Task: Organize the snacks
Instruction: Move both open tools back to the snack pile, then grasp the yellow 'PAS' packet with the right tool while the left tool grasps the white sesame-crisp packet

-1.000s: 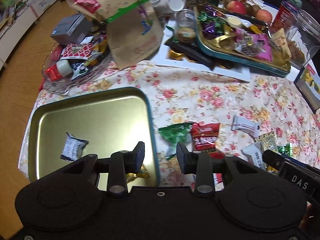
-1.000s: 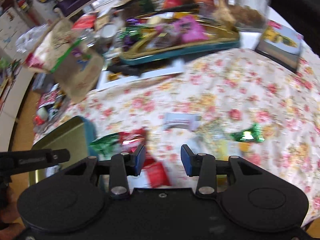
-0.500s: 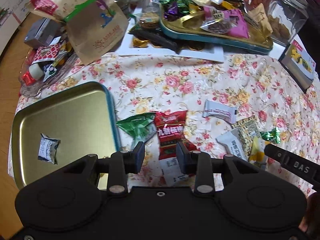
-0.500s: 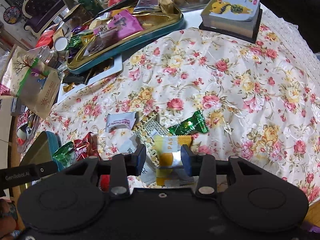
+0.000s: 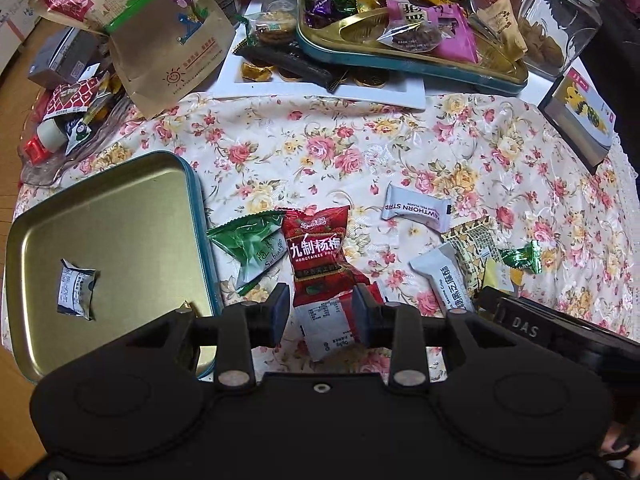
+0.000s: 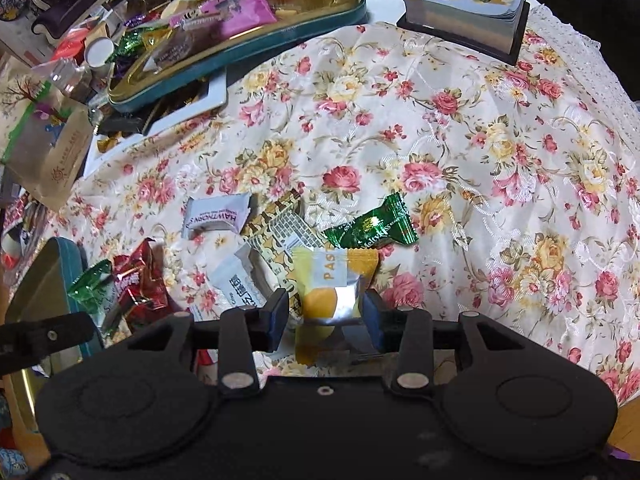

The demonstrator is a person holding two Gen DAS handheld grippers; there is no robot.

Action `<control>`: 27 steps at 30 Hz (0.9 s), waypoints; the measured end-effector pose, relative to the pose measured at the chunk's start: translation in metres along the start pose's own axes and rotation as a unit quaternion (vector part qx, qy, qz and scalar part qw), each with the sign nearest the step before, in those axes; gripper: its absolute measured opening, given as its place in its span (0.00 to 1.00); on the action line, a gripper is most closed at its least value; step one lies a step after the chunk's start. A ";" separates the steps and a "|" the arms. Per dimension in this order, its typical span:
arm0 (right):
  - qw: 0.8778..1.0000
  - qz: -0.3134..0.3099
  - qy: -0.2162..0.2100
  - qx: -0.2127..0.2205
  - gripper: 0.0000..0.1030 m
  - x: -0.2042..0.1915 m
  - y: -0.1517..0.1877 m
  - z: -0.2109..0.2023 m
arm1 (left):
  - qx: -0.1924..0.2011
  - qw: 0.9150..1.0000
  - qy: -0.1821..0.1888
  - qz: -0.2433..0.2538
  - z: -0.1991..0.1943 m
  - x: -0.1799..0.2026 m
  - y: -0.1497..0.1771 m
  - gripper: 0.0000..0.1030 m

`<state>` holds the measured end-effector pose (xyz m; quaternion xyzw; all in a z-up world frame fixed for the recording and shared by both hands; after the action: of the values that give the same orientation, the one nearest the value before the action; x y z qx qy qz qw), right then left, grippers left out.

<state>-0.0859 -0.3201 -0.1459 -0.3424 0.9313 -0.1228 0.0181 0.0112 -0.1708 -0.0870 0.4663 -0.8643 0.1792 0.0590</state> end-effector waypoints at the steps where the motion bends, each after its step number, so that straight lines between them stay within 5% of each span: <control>1: 1.000 0.000 0.004 -0.001 0.42 -0.001 0.001 0.002 | 0.001 1.000 0.001 0.000 -0.001 0.000 0.000 0.42; 9: 1.000 0.018 0.015 -0.002 0.44 -0.005 0.003 0.014 | -0.001 1.000 0.024 -0.012 -0.001 0.002 0.002 0.42; 16: 1.000 0.019 0.000 -0.001 0.35 -0.003 0.004 0.001 | -0.003 0.999 0.038 -0.015 0.008 0.016 0.001 0.42; 27: 0.996 0.075 0.023 0.028 0.35 0.041 -0.018 -0.037 | -0.030 0.998 0.062 -0.013 0.050 0.054 0.006 0.42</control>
<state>-0.1107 -0.3518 -0.1041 -0.2677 0.9508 -0.1554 0.0153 -0.0205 -0.2283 -0.1207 0.4634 -0.8578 0.1810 0.1293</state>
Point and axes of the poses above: each gripper's, at about its wrist camera, not at the fingertips, and z roughly the way its jaws point, x to its right, y to its underside, the point moved 9 cm from there along z, roughly the way its jaws point, and after that the axes turned 15 degrees about y, right-handed, at the moved point
